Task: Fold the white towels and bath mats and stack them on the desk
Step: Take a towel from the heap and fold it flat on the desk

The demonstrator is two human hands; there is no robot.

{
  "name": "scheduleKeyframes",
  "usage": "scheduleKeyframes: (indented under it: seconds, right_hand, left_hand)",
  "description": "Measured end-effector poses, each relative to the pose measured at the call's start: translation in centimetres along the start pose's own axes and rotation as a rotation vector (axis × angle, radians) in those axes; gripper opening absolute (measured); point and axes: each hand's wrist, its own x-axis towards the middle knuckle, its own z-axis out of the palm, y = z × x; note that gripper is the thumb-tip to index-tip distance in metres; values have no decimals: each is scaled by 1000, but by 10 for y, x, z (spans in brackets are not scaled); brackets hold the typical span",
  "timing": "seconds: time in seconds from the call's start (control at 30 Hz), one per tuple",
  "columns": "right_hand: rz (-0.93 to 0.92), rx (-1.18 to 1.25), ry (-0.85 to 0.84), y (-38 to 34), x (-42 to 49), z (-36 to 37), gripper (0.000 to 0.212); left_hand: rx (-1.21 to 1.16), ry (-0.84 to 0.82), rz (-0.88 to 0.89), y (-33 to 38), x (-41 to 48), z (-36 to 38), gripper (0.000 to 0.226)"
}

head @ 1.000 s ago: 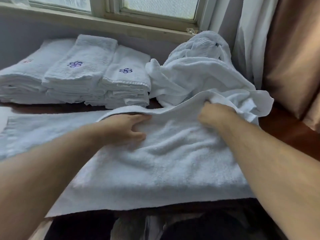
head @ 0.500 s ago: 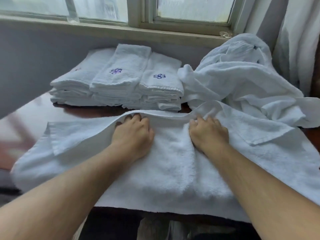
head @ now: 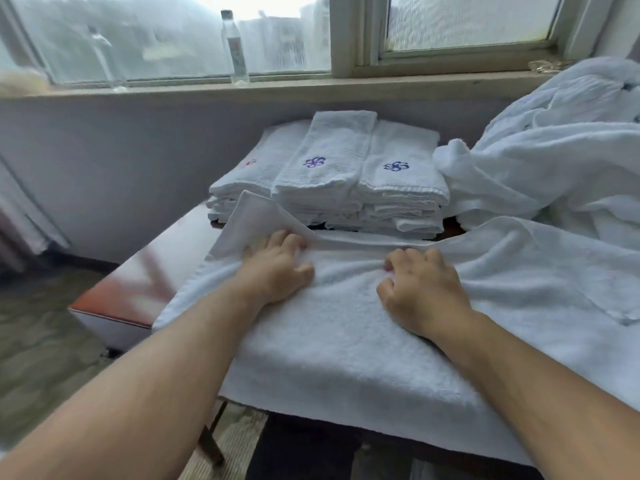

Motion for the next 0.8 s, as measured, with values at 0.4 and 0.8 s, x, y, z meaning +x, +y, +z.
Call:
scheduleKeyframes:
  seconds: [0.4, 0.8]
  right_hand:
    - [396, -132, 32, 47, -34, -33, 37]
    - [569, -252, 14, 148, -63, -59, 61]
  left_hand:
    - [-11, 174, 185, 69, -7, 14, 37]
    - [-66, 29, 532, 205, -18, 67, 57]
